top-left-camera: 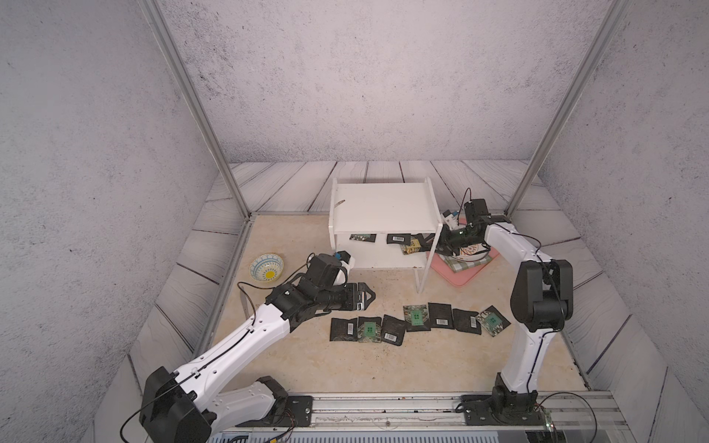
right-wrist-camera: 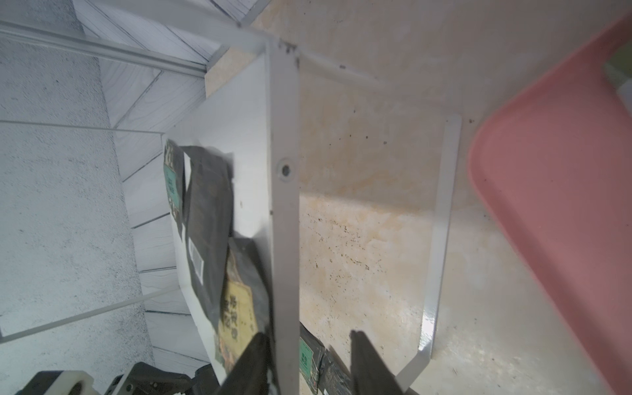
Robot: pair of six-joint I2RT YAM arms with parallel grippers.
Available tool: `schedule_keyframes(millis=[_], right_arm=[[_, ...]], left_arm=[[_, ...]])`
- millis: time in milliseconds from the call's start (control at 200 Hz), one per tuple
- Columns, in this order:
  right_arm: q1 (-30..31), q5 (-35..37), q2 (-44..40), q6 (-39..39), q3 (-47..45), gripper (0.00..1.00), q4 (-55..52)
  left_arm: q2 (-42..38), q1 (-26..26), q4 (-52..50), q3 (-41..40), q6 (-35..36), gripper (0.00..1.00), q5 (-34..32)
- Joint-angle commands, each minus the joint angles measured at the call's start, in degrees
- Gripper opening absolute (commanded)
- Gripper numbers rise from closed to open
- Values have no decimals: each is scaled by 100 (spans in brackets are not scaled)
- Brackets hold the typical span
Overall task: Remove the tea bags from the shelf
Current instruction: Pick up the tea bag from the shelf.
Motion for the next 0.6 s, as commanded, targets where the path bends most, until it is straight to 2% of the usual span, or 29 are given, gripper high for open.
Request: schedule_keyframes(millis=[0, 310, 595], right_arm=[[-13, 351, -232, -20, -168, 35, -213], [-22, 169, -530, -59, -342, 22, -178], [-19, 137, -852, -139, -470, 16, -211]], left_arm=[[-114, -26, 65, -61, -34, 77, -56], [-94, -25, 120, -70, -65, 77, -57], [-86, -25, 185, -68, -115, 77, 0]])
